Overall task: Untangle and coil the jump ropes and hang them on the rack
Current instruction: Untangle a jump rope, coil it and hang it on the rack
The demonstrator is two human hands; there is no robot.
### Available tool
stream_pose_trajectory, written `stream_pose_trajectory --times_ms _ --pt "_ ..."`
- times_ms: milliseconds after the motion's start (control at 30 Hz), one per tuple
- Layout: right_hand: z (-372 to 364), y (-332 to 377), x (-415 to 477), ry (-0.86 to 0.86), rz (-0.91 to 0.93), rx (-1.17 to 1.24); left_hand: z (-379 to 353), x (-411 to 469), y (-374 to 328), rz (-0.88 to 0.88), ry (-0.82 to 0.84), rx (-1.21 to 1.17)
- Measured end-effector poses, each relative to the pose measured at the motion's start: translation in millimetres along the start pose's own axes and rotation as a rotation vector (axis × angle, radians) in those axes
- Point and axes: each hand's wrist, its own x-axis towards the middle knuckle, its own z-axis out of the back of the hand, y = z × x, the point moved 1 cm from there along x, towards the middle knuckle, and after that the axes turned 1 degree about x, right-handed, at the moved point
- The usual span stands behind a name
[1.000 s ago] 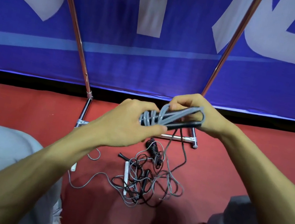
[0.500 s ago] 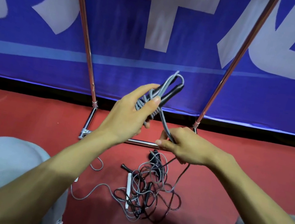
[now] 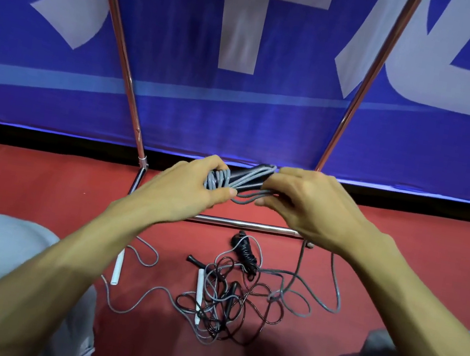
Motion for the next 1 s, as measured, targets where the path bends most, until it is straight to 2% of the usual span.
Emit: stream_pose_trajectory --times_ms 100,200,300,400,600,667,733,867,1000 --pt "7.3 -1.7 -1.7 -0.124 0.034 -0.010 0.1 0.4 -1.3 -0.040 0.041 -0.003" --pt "8.7 1.5 -3.1 -0.183 0.079 -0.029 -2.9 -0.2 -2.9 -0.096 0.113 0.111" --pt "2.0 4.9 -1.7 -0.176 0.125 -0.017 -11.9 -7.2 -8.6 -0.166 0.247 0.288" --pt "-4.2 4.4 -1.2 -0.141 0.110 0.004 -16.9 -13.6 -18.8 -0.223 0.261 0.444" --pt "-12.1 -4.7 3.1 -0.082 -0.025 0.146 -13.8 -14.4 -16.8 -0.228 0.309 0.394" --pt "-16.3 -8.6 3.9 -0.002 -0.051 0.231 -16.9 -16.7 -17.9 -0.241 0.275 0.393" --pt "-19.3 -12.0 3.8 0.048 -0.080 0.340 -19.5 -18.1 -19.4 -0.273 0.174 0.385" --pt "-15.3 -15.1 4.8 0.117 -0.207 0.762 -19.3 -19.0 -20.1 -0.421 -0.031 0.194" --pt "-15.5 -19.1 3.5 0.257 -0.242 1.030 -16.3 -19.7 -22.2 -0.423 -0.136 0.047"
